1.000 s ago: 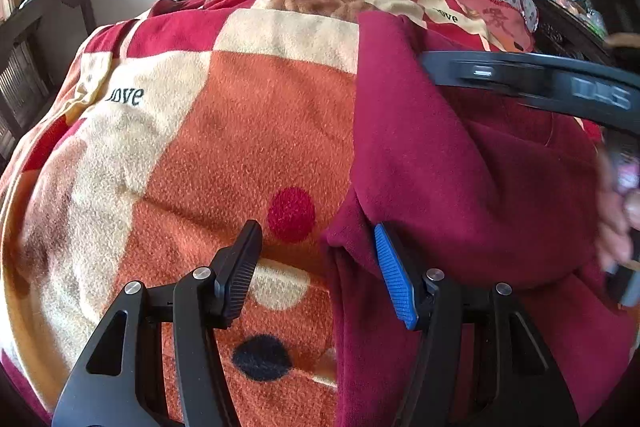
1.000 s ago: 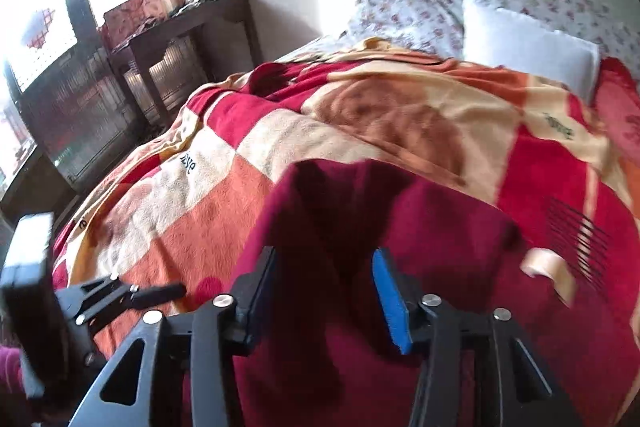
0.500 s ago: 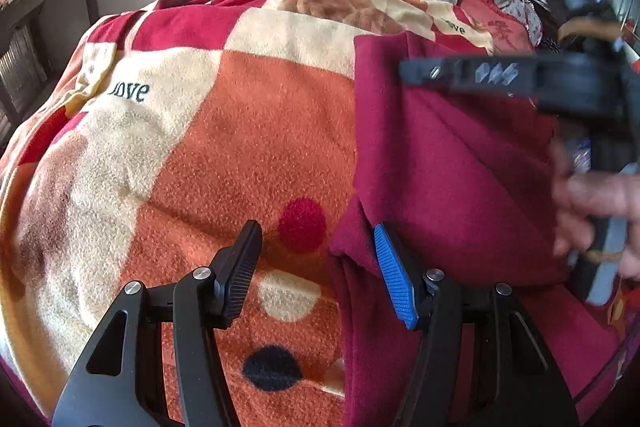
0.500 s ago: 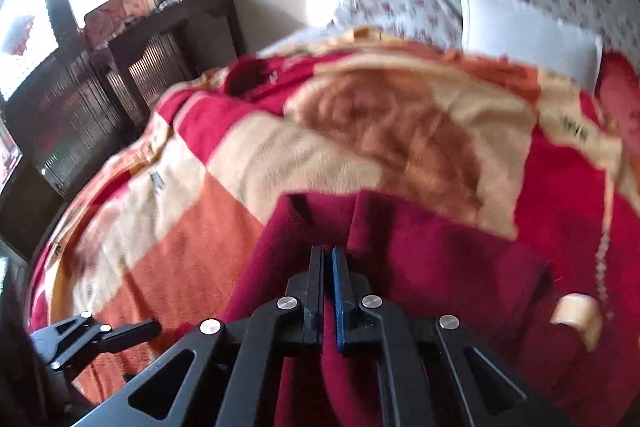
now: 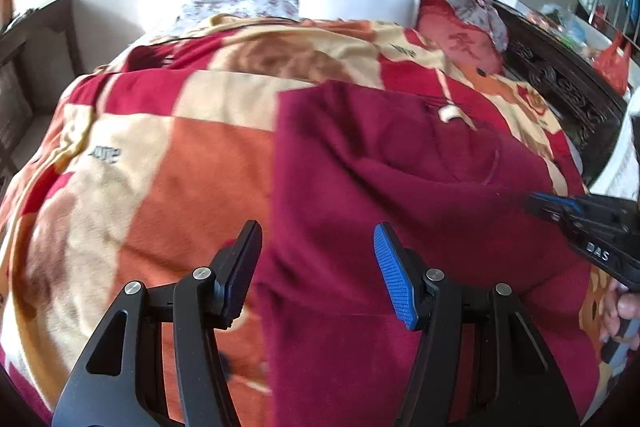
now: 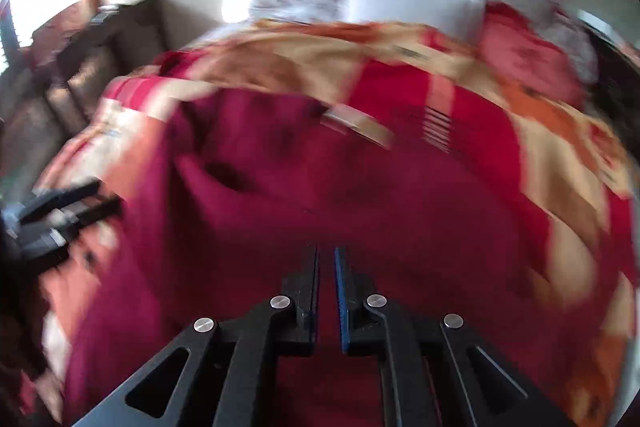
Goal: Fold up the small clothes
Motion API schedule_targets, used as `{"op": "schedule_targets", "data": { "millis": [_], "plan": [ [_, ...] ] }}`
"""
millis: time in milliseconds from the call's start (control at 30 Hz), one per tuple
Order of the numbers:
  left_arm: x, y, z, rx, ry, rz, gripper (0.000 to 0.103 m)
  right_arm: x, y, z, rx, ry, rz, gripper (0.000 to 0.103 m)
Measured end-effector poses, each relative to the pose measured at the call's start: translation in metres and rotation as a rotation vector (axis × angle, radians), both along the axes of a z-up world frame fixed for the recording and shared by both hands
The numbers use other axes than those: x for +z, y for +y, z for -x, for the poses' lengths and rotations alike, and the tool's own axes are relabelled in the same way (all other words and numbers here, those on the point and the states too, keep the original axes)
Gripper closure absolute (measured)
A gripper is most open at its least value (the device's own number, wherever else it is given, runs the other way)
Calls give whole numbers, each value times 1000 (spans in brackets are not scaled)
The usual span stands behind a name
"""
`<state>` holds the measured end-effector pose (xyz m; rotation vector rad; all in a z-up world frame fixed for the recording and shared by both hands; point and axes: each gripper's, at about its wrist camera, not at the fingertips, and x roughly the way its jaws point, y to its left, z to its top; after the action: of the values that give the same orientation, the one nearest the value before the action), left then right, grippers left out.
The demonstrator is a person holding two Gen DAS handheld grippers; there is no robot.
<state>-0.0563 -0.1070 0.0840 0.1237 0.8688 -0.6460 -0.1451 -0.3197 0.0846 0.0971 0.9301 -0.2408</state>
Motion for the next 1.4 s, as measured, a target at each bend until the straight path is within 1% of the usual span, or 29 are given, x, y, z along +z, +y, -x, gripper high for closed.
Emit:
{"op": "schedule_targets", "data": {
  "millis": [67,167,200,233,267,333,367,433,467,500,533,567,600,667,700,800,867,933,1000,1033,1067,1100,1133,1167,1233,1300,1333,1400],
  "plan": [
    [-6,-13,1,-21,11,-11,45,-6,-26,28,-96,12,0,97],
    [-26,-34,-1,-37,61,-69,45,-19,-57,56,-224,43,-2,97],
    [-31,-37,0,-41,71,-77,45,-24,-66,64,-254,50,-24,97],
    [-37,-41,0,-39,74,-95,45,-29,-75,74,-265,19,-94,97],
    [-39,-43,0,-41,68,-108,45,-27,-78,79,-270,-10,-128,97],
    [-37,-44,2,-43,57,-113,45,-20,-83,83,-256,-12,-178,97],
    [-35,-44,2,-44,57,-113,45,-13,-88,86,-258,-32,-194,97],
    [-32,-41,1,-42,61,-108,45,3,-106,94,-329,-84,-171,96],
    [-30,-40,0,-36,61,-104,45,8,-115,91,-360,-90,-158,90],
    [-28,-38,0,-30,60,-99,45,12,-126,88,-395,-88,-142,72],
    [-28,-34,1,-27,59,-96,45,16,-140,86,-432,-86,-120,60],
    [-26,-32,1,-23,59,-91,45,19,-153,84,-467,-88,-92,45],
    [-25,-30,1,-21,59,-86,45,21,-165,82,-498,-82,-64,44],
    [-22,-29,2,-20,58,-78,45,21,-187,74,-540,-50,-41,44],
    [-21,-28,2,-20,57,-75,45,19,-201,68,-558,-30,-49,44],
    [-20,-29,2,-23,60,-73,45,7,-232,62,-603,32,-60,44],
    [-19,-29,2,-26,58,-74,45,-3,-251,54,-630,80,-45,44],
    [-18,-29,2,-27,57,-76,45,-13,-261,48,-645,120,-37,44],
    [-19,-29,2,-27,57,-74,45,-20,-269,48,-647,138,-46,44],
    [-19,-29,1,-25,58,-74,45,-23,-272,51,-656,132,-66,47],
    [-19,-29,0,-23,60,-74,45,-25,-278,54,-664,121,-89,63],
    [-19,-29,0,-20,62,-74,45,-27,-282,60,-675,111,-117,74],
    [-20,-28,-1,-18,65,-72,45,-26,-284,64,-679,98,-133,78],
    [-20,-27,-1,-16,69,-70,45,-24,-285,72,-685,70,-149,88],
    [-19,-25,-2,-12,71,-67,45,-15,-285,90,-694,4,-191,90],
    [-17,-22,-1,-8,64,-60,45,4,-279,117,-673,-123,-272,90],
    [-15,-20,-1,-3,59,-55,45,15,-274,129,-659,-179,-296,90],
    [-12,-16,-2,6,58,-45,45,36,-264,144,-617,-266,-340,90]
  ]
}}
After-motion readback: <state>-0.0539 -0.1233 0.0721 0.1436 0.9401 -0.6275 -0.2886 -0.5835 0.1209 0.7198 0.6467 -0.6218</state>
